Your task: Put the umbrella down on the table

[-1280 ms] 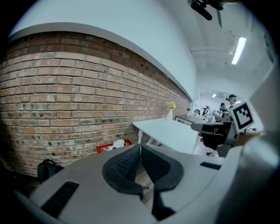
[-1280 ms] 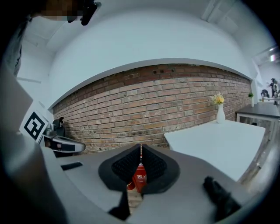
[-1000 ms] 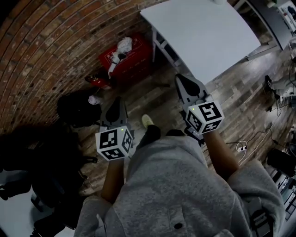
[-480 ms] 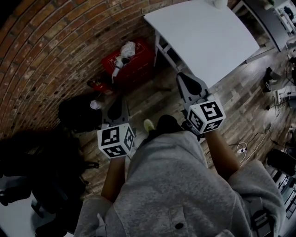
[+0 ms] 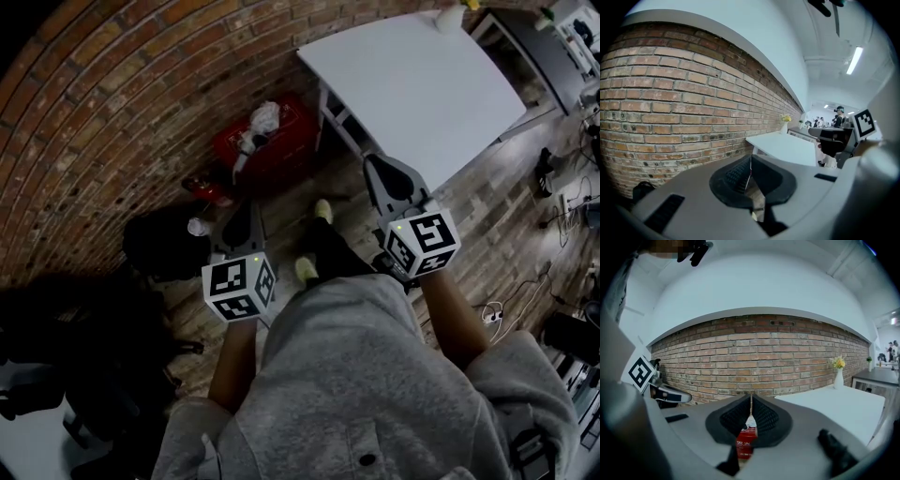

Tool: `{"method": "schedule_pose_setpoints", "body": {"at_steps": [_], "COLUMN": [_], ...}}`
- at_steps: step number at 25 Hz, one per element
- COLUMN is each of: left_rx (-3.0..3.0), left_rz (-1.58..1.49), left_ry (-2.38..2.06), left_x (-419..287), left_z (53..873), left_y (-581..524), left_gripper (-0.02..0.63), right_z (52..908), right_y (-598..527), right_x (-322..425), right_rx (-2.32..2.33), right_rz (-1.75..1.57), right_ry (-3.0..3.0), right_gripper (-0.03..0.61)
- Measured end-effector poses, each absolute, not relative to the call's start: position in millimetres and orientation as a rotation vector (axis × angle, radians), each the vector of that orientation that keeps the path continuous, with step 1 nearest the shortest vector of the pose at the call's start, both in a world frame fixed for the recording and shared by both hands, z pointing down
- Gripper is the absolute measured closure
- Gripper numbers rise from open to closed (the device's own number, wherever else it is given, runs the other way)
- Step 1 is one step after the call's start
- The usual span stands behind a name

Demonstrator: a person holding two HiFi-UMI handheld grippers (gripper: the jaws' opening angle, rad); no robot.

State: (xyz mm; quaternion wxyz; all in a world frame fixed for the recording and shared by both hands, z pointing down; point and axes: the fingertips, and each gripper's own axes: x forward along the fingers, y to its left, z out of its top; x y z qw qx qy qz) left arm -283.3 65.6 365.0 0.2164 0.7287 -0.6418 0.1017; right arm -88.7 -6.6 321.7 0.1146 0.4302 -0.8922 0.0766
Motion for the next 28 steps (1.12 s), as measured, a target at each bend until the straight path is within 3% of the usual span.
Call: {"method": "schedule_pose_setpoints", "body": {"at_steps": [28], "left_rx": [1.965], "left_rz": [0.462], "left_ry": [-1.72], "left_x": [-285], "left_z": [406], "left_y": [-62], "left_gripper": [0.591], "right_z": [367], "right_y": [-109], "right_x": [-89], "right_rx": [1.268], "right_rz": [0.467], "right_ry": [-2.605], "right_gripper": [0.549]}}
